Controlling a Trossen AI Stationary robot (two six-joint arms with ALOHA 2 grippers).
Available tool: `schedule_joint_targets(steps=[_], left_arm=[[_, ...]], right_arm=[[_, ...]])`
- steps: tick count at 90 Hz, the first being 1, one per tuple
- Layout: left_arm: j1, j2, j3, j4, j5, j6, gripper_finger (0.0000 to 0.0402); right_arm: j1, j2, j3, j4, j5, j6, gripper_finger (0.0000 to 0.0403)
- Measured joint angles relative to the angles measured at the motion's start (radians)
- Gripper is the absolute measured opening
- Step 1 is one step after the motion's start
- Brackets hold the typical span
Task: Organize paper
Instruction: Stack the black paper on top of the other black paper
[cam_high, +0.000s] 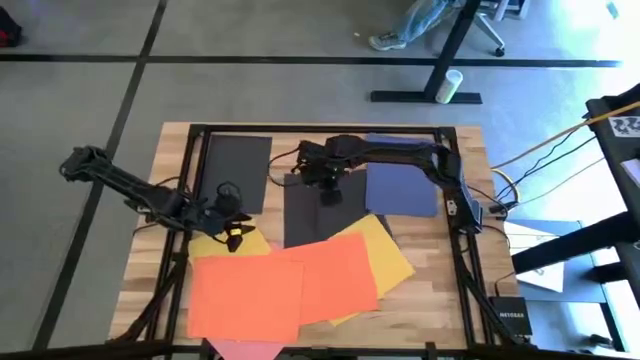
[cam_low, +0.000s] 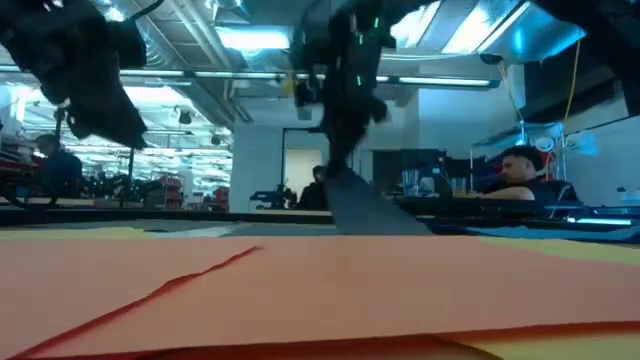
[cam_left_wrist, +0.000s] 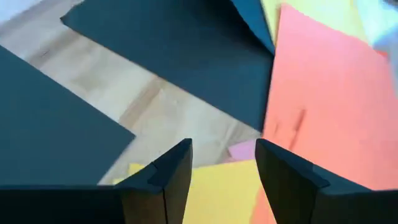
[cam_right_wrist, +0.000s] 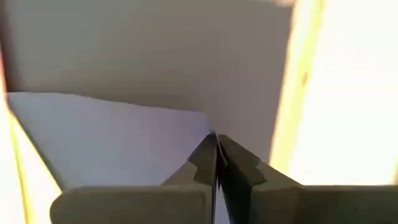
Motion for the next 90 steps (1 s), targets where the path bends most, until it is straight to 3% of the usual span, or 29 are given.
schedule_joint_targets(steps=[14,31,46,57,72,90], left_arm=[[-0.100,-0.033,0.141,-0.164,-0.132,0.010,0.0128],[-0.210,-0.033,0.247,-0.305,-0.181,-0.024,0.0109],[-0.272,-0.029,0.255,-0.340,-0.241,-0.057,0.0102],[-0.299,-0.015,0.255,-0.347,-0.271,-0.073,0.0101],[-0.315,-0.009,0.255,-0.344,-0.281,-0.073,0.0101],[-0.292,0.005,0.219,-0.373,-0.305,-0.099,0.0101]], right_arm=[[-0.012,-0.016,0.172,0.042,-0.002,0.005,0.0000],[-0.071,-0.016,0.301,0.110,-0.024,0.091,0.0000],[-0.140,0.004,0.309,0.218,-0.132,0.101,0.0000],[-0.154,0.095,0.308,0.298,-0.242,0.088,0.0000],[-0.120,0.240,0.325,0.459,-0.200,0.015,0.0000],[-0.110,0.308,0.414,0.558,-0.194,-0.004,0.0000]])
